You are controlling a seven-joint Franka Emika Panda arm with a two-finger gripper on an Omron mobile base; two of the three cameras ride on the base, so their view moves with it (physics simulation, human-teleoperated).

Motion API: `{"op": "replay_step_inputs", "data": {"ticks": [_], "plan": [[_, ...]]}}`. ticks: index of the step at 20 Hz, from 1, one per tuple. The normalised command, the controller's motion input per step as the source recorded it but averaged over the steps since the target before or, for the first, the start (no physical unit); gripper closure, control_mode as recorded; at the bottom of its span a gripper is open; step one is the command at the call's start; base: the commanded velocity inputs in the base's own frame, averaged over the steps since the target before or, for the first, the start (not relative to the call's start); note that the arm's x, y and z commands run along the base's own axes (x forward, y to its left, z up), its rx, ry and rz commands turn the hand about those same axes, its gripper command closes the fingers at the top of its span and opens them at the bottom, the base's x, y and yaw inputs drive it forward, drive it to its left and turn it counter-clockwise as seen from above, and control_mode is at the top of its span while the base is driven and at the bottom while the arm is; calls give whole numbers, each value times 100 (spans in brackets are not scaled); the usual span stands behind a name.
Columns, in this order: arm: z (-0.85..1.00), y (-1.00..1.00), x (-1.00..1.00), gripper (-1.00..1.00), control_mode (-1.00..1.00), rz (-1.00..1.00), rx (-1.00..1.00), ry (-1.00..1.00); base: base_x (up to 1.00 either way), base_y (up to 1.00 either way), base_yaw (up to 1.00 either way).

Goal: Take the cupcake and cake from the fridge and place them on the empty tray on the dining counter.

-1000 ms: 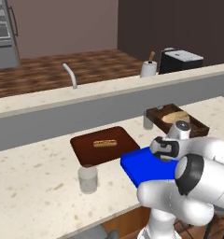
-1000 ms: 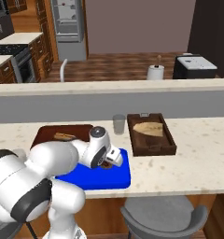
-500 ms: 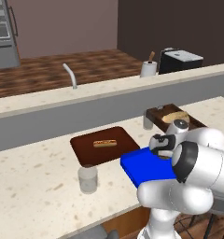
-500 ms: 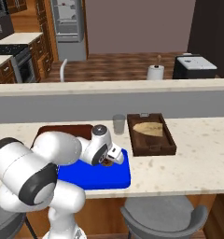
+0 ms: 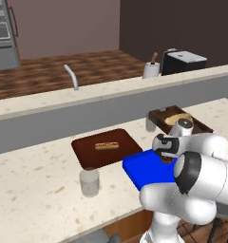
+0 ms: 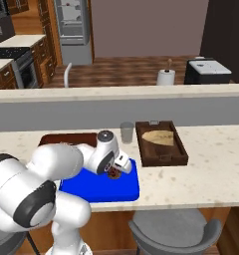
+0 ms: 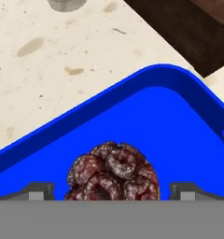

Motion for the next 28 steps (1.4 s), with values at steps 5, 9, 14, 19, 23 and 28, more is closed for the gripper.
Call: {"op": "replay_step_inputs", "data": {"ticks": [5, 9, 14, 19, 23, 28], "plan": [[65, 0, -15, -100, -100, 0, 0, 0, 0, 0, 0], [100, 0, -70, -100, -100, 0, 0, 15, 0, 0, 0], [100, 9, -78, -100, -100, 1, 0, 29, 0, 0, 0], [100, 54, -100, -100, -100, 11, 0, 14, 0, 0, 0], [94, 64, -100, -100, -100, 18, -3, -12, 0, 0, 0], [39, 46, -100, -100, -100, 8, -12, -46, 0, 0, 0]]}}
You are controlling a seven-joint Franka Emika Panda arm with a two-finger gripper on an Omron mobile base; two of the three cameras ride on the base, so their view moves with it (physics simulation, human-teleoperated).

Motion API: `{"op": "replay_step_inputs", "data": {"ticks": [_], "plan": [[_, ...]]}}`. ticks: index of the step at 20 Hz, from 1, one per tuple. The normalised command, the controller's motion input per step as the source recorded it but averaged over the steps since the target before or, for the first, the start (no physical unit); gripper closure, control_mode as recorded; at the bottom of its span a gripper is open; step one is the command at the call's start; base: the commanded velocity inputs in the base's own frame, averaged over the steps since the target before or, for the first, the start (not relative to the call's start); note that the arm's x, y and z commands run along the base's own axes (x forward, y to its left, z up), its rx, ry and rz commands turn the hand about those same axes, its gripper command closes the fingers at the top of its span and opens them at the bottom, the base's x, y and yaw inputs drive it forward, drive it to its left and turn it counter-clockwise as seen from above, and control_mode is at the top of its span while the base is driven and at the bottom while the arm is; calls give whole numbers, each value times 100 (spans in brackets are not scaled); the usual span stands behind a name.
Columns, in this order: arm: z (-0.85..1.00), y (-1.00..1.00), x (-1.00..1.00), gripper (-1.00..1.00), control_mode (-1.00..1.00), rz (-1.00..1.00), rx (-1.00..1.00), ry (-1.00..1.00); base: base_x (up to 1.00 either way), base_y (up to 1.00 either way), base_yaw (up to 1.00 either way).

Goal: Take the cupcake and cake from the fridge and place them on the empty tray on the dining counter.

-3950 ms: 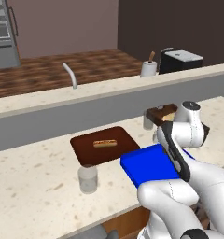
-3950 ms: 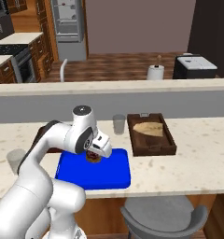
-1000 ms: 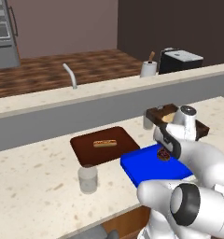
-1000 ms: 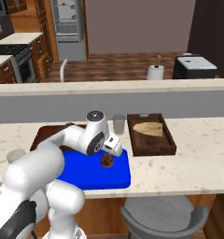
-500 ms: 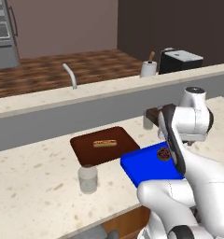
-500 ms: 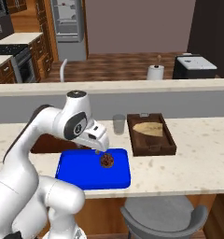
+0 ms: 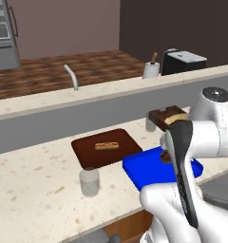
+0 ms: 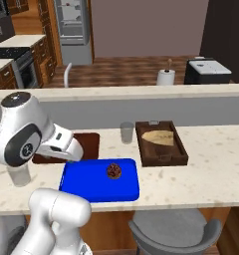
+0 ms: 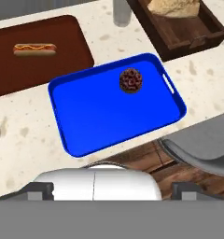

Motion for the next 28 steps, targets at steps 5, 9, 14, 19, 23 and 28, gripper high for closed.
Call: {"op": "replay_step_inputs", "data": {"ticks": [5, 9, 14, 19, 23, 28], "plan": [[82, 5, -81, -100, -100, 8, -3, -39, 0, 0, 0], [100, 0, -67, -100, -100, 6, 3, -14, 0, 0, 0], [50, 1, -52, -100, -100, 1, 0, -10, 0, 0, 0], [-1, 0, -28, -100, -100, 0, 0, -17, 0, 0, 0], [0, -19, -28, -100, 100, 0, 0, -10, -13, -25, -1], [0, 0, 0, -100, 100, 0, 0, 0, -92, -79, -5]]}}
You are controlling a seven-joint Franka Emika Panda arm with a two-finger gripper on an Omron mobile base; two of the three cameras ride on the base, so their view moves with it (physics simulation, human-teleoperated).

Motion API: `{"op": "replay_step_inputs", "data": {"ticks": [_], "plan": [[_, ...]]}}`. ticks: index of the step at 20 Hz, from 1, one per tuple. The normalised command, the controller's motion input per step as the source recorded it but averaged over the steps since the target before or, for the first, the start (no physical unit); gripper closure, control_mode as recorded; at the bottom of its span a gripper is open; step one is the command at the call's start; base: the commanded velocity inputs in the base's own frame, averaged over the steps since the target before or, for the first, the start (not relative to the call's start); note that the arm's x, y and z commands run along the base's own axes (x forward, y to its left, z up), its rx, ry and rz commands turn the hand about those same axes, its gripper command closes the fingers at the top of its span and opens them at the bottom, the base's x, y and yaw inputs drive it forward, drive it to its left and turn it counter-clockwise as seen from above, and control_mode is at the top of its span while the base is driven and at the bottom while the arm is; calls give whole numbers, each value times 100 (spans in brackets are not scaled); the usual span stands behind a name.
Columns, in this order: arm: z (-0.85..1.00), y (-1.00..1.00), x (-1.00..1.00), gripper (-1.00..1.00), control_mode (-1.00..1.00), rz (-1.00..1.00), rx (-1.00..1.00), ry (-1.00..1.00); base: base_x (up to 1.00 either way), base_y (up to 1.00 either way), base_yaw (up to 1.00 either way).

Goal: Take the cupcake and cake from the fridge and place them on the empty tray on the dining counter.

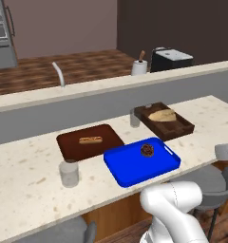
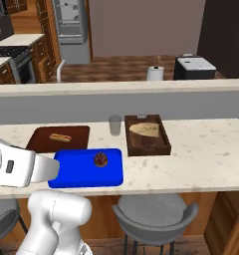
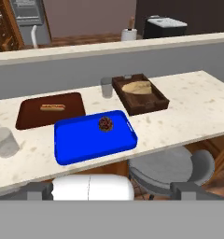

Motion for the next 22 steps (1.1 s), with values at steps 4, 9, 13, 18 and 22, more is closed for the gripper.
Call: {"op": "replay_step_inputs", "data": {"ticks": [4, 9, 13, 18, 22], "plan": [[0, 0, 0, -100, 100, 0, 0, 0, -46, -98, -3], [0, 0, 0, -100, 100, 0, 0, 0, -34, -95, 0], [0, 0, 0, -100, 100, 0, 0, 0, -100, 3, -4], [0, 0, 0, -100, 100, 0, 0, 0, -100, -43, -16], [0, 0, 0, -100, 100, 0, 0, 0, -91, -95, -15]]}}
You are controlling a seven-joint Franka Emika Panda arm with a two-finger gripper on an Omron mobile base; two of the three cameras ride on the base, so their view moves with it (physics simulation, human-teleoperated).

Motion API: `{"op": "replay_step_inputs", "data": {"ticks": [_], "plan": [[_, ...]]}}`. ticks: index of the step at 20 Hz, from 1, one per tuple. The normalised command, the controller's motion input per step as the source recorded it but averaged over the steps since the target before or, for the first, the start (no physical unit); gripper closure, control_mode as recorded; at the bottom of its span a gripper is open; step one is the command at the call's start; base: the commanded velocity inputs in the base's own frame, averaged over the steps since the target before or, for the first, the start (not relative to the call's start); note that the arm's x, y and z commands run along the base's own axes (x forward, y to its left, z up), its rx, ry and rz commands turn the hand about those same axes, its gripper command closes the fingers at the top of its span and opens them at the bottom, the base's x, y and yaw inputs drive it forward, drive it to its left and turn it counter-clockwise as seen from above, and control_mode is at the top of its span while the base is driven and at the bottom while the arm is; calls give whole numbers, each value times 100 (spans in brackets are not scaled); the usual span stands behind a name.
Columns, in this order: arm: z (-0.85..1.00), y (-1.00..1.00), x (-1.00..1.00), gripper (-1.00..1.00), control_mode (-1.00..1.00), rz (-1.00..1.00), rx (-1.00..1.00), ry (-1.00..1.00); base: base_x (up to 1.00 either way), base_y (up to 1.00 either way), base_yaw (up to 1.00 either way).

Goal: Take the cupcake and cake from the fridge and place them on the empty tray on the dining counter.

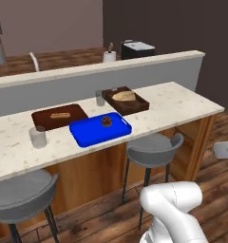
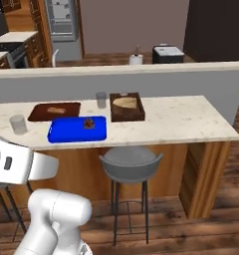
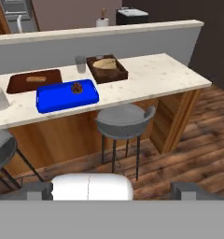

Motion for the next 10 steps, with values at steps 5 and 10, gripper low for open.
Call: {"op": "replay_step_inputs", "data": {"ticks": [5, 10], "plan": [[0, 0, 0, -100, 100, 0, 0, 0, -16, -100, 0], [0, 0, 0, -100, 100, 0, 0, 0, 25, -100, 0]]}}
